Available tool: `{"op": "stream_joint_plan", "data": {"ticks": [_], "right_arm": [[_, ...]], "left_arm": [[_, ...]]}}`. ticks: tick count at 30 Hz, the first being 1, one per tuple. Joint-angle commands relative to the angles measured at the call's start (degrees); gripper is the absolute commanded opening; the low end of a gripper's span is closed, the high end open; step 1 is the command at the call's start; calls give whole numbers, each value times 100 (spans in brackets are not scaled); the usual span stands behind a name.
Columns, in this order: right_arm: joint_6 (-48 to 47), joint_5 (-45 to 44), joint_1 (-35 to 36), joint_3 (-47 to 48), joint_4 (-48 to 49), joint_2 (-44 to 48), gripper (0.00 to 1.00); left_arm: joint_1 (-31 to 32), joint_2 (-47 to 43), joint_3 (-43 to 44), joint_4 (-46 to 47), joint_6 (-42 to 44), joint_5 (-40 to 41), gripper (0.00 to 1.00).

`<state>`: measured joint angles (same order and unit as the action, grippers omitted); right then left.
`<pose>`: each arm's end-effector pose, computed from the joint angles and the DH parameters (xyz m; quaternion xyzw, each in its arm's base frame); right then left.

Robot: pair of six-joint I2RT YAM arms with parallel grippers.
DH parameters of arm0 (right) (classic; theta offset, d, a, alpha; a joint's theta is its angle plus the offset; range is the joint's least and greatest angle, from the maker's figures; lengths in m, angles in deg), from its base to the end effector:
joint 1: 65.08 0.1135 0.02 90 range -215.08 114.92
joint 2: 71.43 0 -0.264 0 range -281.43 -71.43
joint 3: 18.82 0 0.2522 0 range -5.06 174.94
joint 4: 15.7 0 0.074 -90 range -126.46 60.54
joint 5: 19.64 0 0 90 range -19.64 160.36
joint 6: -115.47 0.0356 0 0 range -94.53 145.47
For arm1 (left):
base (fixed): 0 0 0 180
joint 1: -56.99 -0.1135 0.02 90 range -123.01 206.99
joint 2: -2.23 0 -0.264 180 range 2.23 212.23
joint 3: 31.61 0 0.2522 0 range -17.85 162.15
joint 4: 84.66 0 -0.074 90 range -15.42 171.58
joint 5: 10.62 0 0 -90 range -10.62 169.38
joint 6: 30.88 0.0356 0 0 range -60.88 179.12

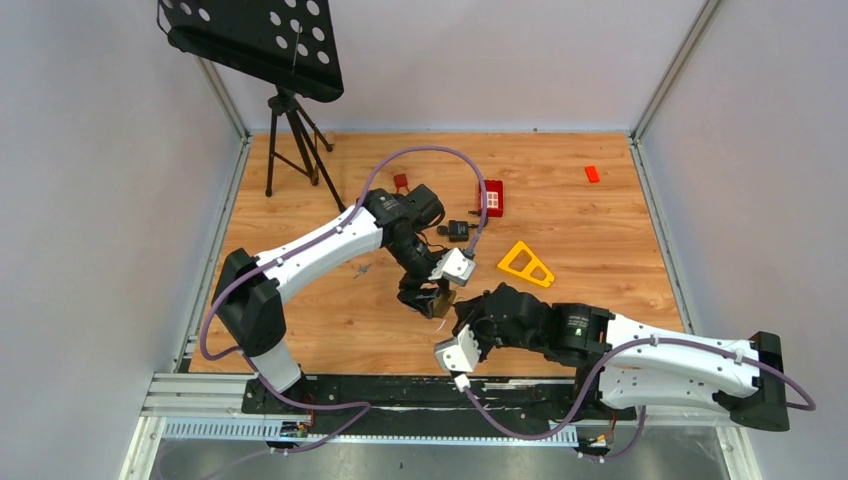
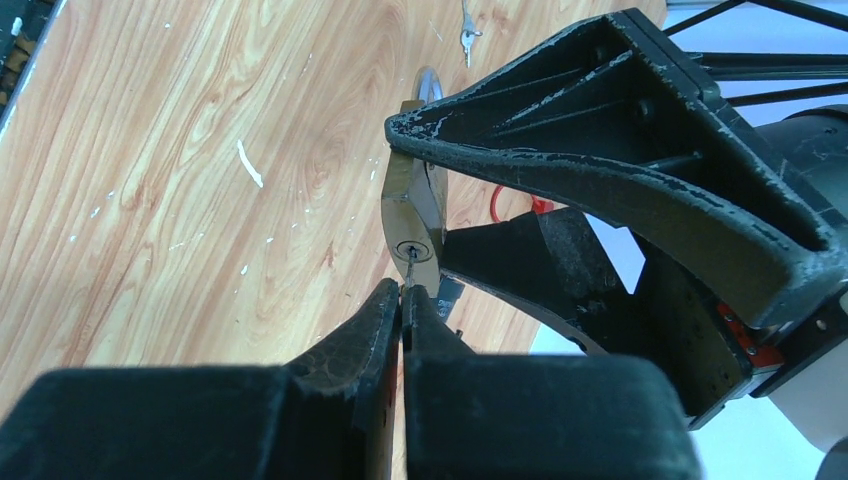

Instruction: Unlock with the key

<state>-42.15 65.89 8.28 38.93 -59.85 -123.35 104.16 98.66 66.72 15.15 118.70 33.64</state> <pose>0.0582 0.1851 0.2790 -0.8420 0.3164 -0.0132 0.4367 0.2000 -0.2533 0.2874 0.7593 0.5150 -0.3742 0.1352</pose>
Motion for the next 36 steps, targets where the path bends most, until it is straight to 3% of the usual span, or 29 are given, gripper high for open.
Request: {"op": "stream_joint_plan", "data": {"ticks": [1, 9, 20, 36], "right_arm": [[-31, -445, 69, 426, 252, -55, 0], [193, 19, 82, 712, -89, -85, 0], [91, -111, 97, 603, 50, -391, 0], [117, -256, 90, 505, -355, -35, 0]], "left_arm": [[11, -314, -102, 271, 71, 51, 0], [11, -332, -137, 450, 72, 131, 0], [28, -309, -98, 409, 50, 118, 0], [28, -325, -66, 412, -70, 188, 0]]}}
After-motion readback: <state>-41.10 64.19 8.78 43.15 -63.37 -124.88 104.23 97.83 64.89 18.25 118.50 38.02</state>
